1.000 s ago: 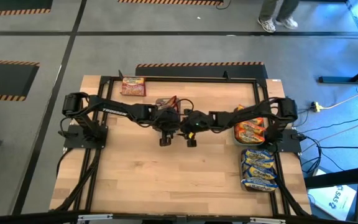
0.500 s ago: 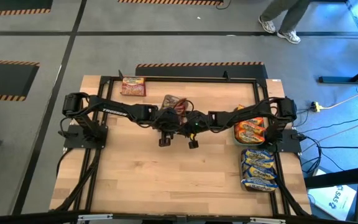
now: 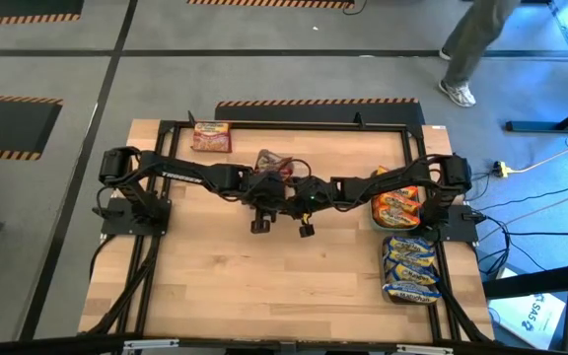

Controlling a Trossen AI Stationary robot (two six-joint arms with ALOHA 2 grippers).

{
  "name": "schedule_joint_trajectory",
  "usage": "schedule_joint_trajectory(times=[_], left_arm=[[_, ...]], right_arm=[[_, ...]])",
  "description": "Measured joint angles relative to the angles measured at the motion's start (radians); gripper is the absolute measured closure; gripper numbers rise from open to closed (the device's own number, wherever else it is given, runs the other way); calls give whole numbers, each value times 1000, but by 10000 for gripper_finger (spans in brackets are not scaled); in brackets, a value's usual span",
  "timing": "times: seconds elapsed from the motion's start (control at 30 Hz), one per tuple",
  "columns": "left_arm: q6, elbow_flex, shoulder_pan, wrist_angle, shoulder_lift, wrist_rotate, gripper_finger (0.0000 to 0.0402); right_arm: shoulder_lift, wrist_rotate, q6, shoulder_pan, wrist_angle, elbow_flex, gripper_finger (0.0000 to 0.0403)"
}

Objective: Sort Maruchan noodles
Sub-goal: Adjust the white bin

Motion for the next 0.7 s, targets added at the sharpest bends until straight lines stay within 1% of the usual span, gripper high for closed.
schedule_joint_trajectory(times=[0.1,0.2,0.37,0.53,0.7], left_arm=[[9,6,-4,16,0,-2,384],[-15,2,-4,31,-7,5,378],[-32,-4,-4,21,-5,-30,365],[-31,15,-5,0,-10,-22,337],[-21,38,-4,-27,-20,-117,307]], right_arm=[[2,2,0,0,-7,-2,402],[3,17,0,-2,-25,-6,402],[3,26,0,-2,-18,-6,402],[-3,29,-1,-2,-32,-6,402],[-6,26,-4,-2,-43,-4,402]])
